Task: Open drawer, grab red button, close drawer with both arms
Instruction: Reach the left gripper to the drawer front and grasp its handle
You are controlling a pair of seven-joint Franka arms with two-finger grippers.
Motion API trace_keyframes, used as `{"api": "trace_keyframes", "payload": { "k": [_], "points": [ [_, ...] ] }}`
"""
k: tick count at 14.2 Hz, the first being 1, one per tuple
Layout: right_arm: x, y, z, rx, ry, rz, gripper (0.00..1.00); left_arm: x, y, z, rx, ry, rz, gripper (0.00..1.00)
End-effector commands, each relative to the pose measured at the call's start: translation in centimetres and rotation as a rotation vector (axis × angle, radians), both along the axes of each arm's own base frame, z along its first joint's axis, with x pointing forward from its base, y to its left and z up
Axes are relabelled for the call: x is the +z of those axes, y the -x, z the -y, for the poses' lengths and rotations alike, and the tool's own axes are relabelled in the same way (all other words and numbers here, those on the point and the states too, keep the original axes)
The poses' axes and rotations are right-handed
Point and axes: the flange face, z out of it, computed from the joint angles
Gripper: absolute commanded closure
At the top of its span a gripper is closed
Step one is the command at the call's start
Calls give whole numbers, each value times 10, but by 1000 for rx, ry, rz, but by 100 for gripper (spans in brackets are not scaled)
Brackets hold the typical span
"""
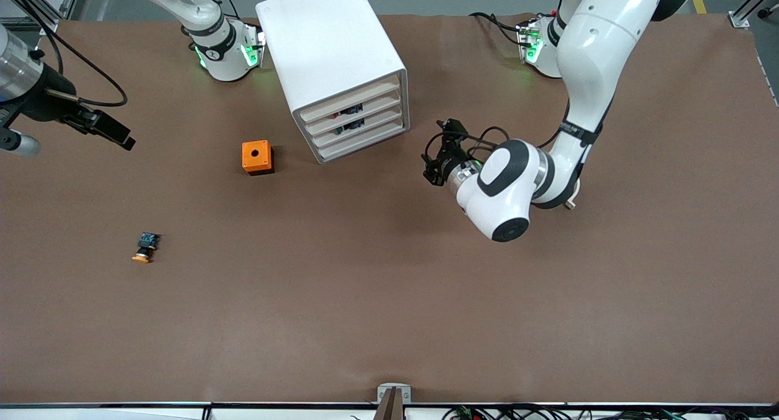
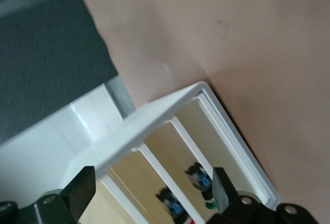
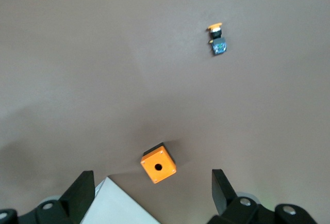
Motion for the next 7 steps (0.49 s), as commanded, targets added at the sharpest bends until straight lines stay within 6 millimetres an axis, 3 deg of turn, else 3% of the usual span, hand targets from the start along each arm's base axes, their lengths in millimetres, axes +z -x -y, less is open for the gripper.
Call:
{"api": "trace_keyframes", "payload": {
  "k": [1,4,7],
  "points": [
    [-2,4,-6,-87,-31,-33,0,-25,2,18,70,-72,-133,0],
    [-4,6,-9,-152,-49,-60,0,-56,21,34,98,-158,-267,0],
    [-5,7,-19,-172,-47,-67,0,-74,33,45,125,-163,-363,0]
  ]
}}
